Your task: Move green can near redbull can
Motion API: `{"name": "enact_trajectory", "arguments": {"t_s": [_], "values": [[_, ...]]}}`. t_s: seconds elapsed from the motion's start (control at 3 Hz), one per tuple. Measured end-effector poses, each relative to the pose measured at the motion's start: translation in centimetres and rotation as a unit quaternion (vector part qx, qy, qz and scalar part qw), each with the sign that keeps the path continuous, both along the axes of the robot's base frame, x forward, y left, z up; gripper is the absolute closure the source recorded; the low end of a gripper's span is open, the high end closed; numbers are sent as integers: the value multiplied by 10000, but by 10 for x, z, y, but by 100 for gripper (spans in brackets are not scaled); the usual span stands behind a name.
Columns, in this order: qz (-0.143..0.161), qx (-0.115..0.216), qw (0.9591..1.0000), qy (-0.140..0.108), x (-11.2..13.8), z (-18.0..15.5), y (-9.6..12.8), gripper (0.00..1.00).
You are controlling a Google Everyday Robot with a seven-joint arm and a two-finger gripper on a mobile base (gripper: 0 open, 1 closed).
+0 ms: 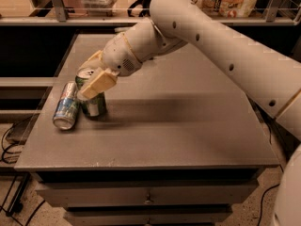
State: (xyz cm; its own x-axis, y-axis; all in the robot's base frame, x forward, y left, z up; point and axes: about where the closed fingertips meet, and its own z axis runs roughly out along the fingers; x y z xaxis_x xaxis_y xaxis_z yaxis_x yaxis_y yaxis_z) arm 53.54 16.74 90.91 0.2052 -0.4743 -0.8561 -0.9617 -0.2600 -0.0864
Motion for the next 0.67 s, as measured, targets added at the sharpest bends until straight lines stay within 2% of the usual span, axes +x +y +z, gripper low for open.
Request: {"name": "enact_trajectory", "arguments": {"t_s": [0.33,0.67], "values": [[-24,52,10000,-33,-4,3,8,0],[-24,52,10000,-33,-4,3,8,0]]}}
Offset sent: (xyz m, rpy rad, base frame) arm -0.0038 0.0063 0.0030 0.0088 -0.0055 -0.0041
